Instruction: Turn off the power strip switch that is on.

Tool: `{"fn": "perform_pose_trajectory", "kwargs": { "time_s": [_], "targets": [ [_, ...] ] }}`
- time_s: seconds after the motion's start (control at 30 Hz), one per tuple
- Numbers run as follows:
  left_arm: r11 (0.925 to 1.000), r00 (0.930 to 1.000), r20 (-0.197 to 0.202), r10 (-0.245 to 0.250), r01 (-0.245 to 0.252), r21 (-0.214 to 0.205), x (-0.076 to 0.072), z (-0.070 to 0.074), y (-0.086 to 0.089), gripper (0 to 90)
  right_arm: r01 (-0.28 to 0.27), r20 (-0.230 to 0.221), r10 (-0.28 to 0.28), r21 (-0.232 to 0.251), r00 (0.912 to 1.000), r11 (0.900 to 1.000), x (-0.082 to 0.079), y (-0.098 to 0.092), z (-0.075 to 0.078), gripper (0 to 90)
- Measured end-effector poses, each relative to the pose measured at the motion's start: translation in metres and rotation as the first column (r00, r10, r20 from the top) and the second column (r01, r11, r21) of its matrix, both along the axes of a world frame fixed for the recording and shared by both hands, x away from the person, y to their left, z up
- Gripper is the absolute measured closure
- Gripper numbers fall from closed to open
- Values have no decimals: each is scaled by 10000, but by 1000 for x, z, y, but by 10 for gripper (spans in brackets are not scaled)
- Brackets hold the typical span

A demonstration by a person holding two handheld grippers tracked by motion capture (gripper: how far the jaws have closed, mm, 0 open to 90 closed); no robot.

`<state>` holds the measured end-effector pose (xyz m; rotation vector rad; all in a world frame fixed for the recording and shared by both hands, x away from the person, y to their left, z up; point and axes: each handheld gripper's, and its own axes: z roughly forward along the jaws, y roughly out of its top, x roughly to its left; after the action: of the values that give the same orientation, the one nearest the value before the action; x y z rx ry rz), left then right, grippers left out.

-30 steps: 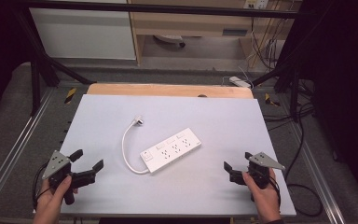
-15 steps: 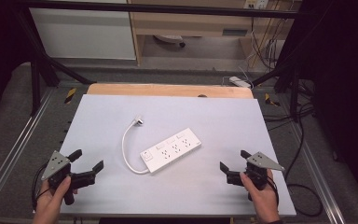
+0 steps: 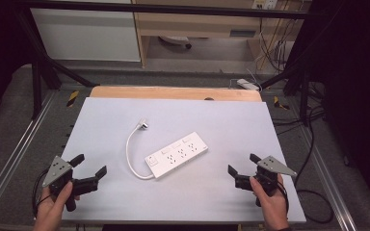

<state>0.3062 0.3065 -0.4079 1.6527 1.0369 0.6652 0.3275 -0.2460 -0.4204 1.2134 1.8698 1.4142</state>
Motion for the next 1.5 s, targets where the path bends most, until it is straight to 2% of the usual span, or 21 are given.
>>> {"fn": "perform_pose_trajectory", "kwargs": {
  "time_s": [0.2, 0.3, 0.53, 0.7, 1.0, 1.2, 1.5],
  "targets": [
    [10000, 9999, 82, -67, 67, 61, -1, 1, 1, 52, -172, 123, 171, 46, 9998, 9998, -3, 4, 5, 40],
    [10000, 9999, 53, -95, 95, -14, -1, 0, 1, 51, -13, 449, 22, -210, 9990, 9998, -4, 6, 9, 48],
    [10000, 10000, -46, 53, -53, -69, -1, 0, 2, 51, -229, 863, 241, -154, 9960, 9996, -2, 16, 24, 40],
    [9997, 9997, -132, 186, -188, -133, -1, 0, 3, 52, -522, 940, 544, -265, 9941, 9983, 2, 25, 34, 38],
    [9995, 9994, -216, 274, -278, -141, 0, -1, 2, 51, -907, 752, 921, -208, 9929, 9957, 16, 41, 47, 40],
    [9997, 9996, -178, 218, -220, -57, 0, -1, 1, 51, -1064, 842, 1109, -559, 9903, 9928, 23, 49, 57, 37],
    [9999, 9996, -240, 133, -134, -23, 1, -1, -1, 52, -1233, 828, 1260, -367, 9886, 9917, 33, 52, 73, 43]
  ]
}}
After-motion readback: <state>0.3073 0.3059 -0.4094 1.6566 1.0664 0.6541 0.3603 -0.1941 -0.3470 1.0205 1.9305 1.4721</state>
